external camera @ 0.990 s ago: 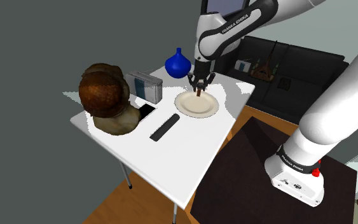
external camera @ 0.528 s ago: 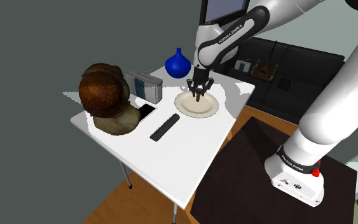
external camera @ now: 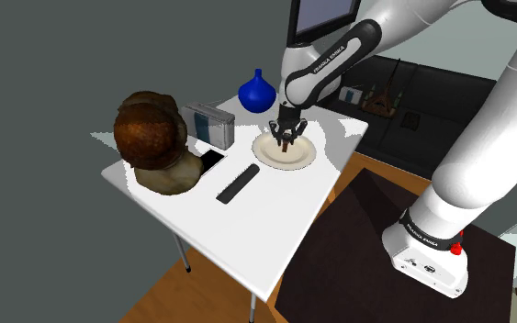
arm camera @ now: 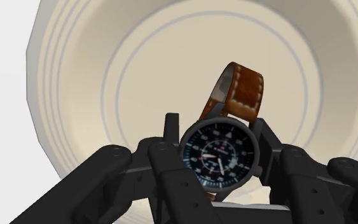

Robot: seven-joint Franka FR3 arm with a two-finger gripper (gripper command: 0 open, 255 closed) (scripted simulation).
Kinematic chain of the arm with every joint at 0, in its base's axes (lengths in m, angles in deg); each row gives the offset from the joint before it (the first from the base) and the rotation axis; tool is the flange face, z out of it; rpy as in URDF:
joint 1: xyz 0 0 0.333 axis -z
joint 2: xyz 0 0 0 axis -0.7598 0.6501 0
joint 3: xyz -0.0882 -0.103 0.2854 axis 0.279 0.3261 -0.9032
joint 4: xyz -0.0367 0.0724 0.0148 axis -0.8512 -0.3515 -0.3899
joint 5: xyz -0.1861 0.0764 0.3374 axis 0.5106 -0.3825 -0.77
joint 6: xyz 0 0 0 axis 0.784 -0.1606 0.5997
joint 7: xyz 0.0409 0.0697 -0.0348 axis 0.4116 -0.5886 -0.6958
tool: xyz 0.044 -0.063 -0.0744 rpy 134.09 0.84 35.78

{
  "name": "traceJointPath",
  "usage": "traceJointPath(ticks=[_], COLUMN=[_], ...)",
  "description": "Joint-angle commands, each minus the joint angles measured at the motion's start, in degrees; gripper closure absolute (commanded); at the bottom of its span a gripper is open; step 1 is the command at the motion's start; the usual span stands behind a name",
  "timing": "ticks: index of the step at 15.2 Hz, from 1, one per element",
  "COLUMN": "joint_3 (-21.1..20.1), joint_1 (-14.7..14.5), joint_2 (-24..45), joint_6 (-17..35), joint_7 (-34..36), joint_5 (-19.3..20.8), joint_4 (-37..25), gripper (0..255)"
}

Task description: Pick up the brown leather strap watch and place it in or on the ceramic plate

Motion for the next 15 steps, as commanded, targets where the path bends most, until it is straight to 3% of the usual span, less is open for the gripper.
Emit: traceJointPath(ticks=[1, 4, 5, 10, 15], joint_3=[0.00, 0.00, 0.00, 0.00, -0.33], joint_1=[0.00, 0.00, 0.00, 0.00, 0.14], joint_2=[0.04, 0.03, 0.03, 0.03, -5.56], joint_6=[0.06, 0.05, 0.05, 0.05, -7.22], joint_7=[0.02, 0.01, 0.01, 0.01, -1.50], joint_5=[0.02, 0.02, 0.02, 0.02, -2.11], joint_4=[0.01, 0.01, 0.01, 0.01, -1.85], gripper=[255, 255, 0, 0, 0])
